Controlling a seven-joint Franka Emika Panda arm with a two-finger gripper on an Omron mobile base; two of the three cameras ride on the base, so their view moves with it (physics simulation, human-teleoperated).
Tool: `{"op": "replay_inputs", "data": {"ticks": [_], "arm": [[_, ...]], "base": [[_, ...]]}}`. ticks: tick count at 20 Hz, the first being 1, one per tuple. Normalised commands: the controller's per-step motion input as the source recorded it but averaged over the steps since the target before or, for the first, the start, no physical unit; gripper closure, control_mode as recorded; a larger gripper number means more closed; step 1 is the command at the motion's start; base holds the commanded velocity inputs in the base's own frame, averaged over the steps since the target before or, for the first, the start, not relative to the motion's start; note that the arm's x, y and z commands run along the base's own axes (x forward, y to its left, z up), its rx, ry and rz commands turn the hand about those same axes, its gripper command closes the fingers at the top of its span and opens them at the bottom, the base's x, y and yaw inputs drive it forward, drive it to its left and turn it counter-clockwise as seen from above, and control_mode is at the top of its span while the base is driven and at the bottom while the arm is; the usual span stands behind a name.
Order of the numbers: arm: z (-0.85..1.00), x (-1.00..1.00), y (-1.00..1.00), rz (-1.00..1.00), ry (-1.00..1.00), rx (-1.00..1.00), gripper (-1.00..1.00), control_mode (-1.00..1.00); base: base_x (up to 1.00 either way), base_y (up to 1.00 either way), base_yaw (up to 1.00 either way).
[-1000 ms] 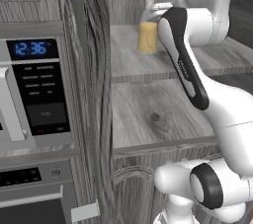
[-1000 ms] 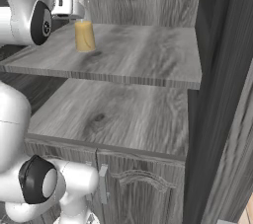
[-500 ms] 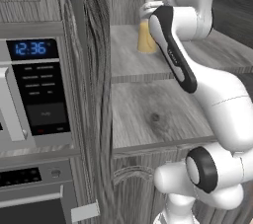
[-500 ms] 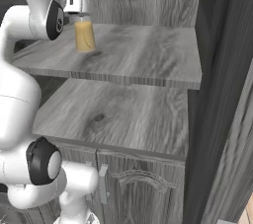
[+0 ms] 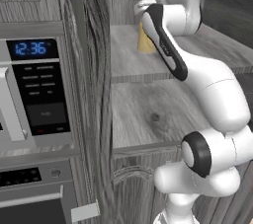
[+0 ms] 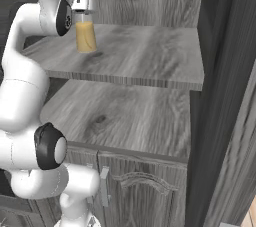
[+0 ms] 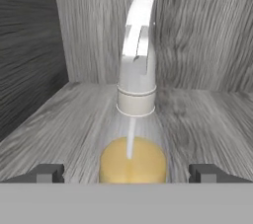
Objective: Move the cutting board and knife to the sink. Then move spray from the cabinet to the counter.
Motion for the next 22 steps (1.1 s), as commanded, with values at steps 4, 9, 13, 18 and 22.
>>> {"op": "replay_inputs", "data": {"ticks": [4,9,13,18,22], "arm": [[0.01,0.37,0.0,0.0,0.0,0.0,-1.0,-1.0],[0.02,0.31,0.0,0.0,0.0,0.0,-1.0,-1.0],[0.08,0.18,0.0,0.0,0.0,0.0,-1.0,-1.0],[0.08,0.18,0.0,0.0,0.0,0.0,-1.0,-1.0],[0.03,0.19,0.0,0.0,0.0,0.0,-1.0,-1.0]], "base": [[0.0,0.0,0.0],[0.0,0.0,0.0],[0.0,0.0,0.0],[0.0,0.0,0.0],[0.0,0.0,0.0]]}}
